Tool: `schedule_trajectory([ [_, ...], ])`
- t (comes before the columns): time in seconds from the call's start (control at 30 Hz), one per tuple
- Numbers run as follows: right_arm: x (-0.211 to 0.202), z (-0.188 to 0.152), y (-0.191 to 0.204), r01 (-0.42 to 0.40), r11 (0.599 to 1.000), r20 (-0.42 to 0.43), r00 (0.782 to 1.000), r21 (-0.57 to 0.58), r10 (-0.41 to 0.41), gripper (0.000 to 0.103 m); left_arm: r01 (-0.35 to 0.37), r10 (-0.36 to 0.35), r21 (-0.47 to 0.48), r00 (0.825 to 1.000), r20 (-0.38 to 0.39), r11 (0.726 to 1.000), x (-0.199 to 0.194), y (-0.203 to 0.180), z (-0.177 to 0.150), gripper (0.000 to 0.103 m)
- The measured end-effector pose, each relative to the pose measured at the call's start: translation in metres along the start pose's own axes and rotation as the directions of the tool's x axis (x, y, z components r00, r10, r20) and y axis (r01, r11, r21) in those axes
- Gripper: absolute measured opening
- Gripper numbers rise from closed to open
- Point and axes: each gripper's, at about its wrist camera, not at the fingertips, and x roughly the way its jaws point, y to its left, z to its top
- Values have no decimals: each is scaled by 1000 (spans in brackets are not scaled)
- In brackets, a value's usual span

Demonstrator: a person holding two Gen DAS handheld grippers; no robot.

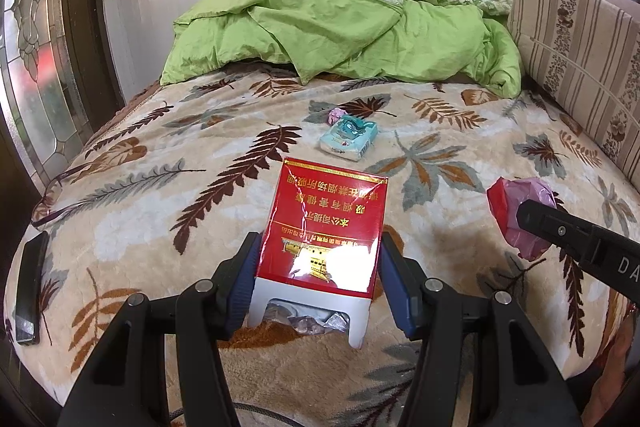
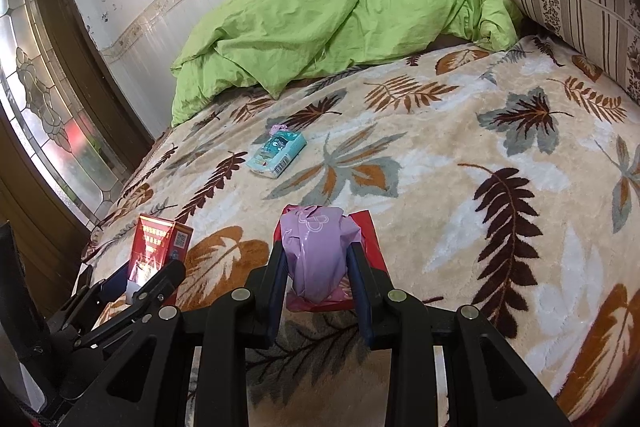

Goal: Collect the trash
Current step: 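Hold the red cigarette pack and pink packet lifted above the bed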

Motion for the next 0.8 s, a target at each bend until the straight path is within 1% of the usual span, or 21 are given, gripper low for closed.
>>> schedule_trajectory([
  [0.4, -9, -5, 5, -11, 1000, 3, 1000, -17, 11, 32, -2, 2, 0, 1000, 0, 1000, -1, -2, 0, 56],
  [0.8, -18, -11, 4, -23, 1000, 4, 1000, -1, 23, 32, 3, -3, 17, 1000, 4, 1000, -11, -10, -3, 56],
])
